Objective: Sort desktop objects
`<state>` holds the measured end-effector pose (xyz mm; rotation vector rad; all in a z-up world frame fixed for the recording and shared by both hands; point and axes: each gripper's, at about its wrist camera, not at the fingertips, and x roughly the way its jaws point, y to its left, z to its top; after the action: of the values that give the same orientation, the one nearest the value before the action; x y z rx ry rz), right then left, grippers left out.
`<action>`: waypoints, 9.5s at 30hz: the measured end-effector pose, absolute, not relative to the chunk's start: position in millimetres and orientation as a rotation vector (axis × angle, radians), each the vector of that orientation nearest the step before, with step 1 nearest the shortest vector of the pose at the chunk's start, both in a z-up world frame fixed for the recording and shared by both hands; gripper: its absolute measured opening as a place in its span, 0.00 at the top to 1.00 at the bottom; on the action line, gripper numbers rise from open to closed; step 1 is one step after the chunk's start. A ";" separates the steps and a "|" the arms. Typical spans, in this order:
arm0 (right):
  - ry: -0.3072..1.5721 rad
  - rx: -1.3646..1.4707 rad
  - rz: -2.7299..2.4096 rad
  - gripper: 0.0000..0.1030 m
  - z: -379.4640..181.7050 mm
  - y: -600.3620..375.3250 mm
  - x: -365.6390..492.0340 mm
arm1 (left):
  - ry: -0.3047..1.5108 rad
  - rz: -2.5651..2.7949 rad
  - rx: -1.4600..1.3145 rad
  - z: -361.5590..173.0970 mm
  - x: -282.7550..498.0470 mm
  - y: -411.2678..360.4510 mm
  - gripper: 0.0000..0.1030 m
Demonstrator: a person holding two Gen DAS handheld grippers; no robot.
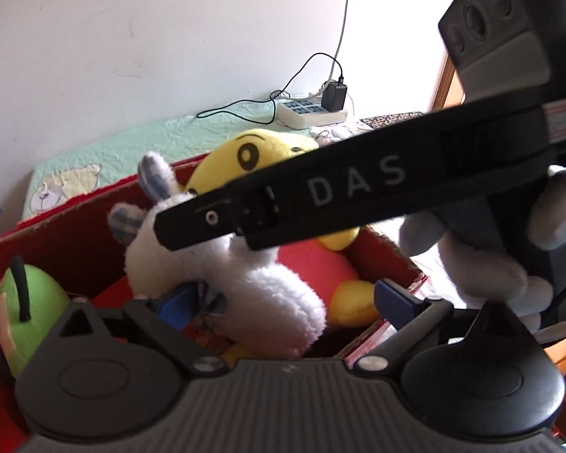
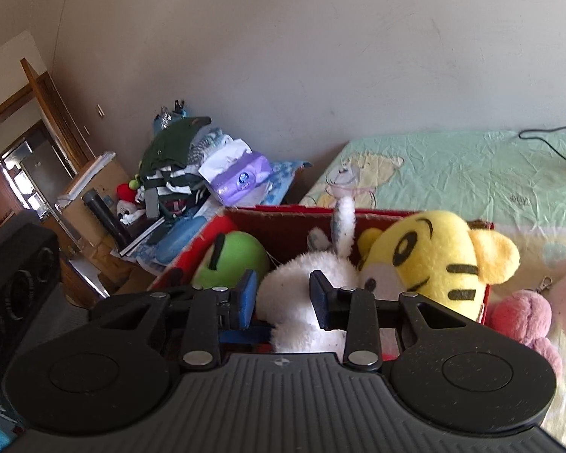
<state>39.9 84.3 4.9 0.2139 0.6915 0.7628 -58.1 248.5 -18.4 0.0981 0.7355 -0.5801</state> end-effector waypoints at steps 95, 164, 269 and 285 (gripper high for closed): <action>0.690 0.363 0.470 0.74 -27.7 81.2 -20.6 | 0.893 -0.172 0.014 -21.3 -63.1 293.8 0.03; 0.759 0.933 0.470 0.57 -122.9 -216.2 117.0 | 0.788 -0.117 0.262 -70.1 96.3 -17.6 0.19; 1.016 0.681 0.459 0.66 -99.6 -162.8 -34.6 | 0.920 -0.524 0.136 -58.8 -86.5 -15.4 0.19; 0.707 0.538 0.360 0.67 -22.5 -126.8 -91.7 | 0.640 -0.642 0.166 11.7 -130.7 27.2 0.19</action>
<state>-91.7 -126.8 -22.5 0.5375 0.7070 0.3599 -130.7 27.2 11.7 0.1664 0.6404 -0.6415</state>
